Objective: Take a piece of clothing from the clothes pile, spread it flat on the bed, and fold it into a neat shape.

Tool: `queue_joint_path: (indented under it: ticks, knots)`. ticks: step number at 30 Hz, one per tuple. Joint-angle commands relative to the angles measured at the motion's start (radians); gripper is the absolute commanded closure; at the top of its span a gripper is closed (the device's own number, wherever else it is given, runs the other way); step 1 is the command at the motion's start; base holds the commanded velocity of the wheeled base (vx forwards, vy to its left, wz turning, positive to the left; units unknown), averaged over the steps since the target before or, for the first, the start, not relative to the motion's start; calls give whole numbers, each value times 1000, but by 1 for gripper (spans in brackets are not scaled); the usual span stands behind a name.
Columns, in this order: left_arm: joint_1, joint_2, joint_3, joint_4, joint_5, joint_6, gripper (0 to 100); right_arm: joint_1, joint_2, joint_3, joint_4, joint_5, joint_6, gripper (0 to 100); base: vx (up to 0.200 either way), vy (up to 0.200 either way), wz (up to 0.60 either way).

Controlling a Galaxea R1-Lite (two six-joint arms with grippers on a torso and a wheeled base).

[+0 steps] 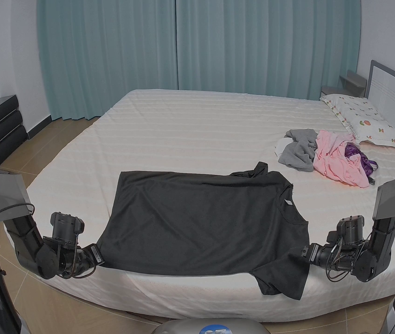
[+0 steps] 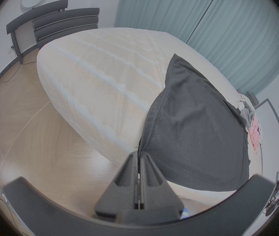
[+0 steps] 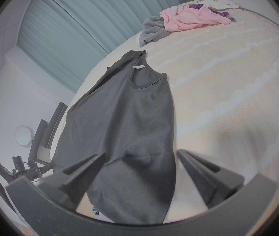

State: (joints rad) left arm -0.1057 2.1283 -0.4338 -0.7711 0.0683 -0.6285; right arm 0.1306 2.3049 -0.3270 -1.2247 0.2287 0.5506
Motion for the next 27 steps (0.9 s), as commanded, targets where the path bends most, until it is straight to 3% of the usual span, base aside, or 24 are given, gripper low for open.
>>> queue_joint_path:
  ticks: [1, 16, 27]
  knots:
    - [0, 9, 0, 1, 1, 0, 100, -8, 36, -21, 1, -16, 0, 100, 0, 0, 0]
    - [0, 18, 1, -1, 1, 1, 100, -100, -28, 114, 2, -32, -54, 100, 0, 0, 0]
    - [0, 25, 0, -1, 1, 0, 100, -94, -33, 143, -7, -28, -60, 100, 0, 0, 0]
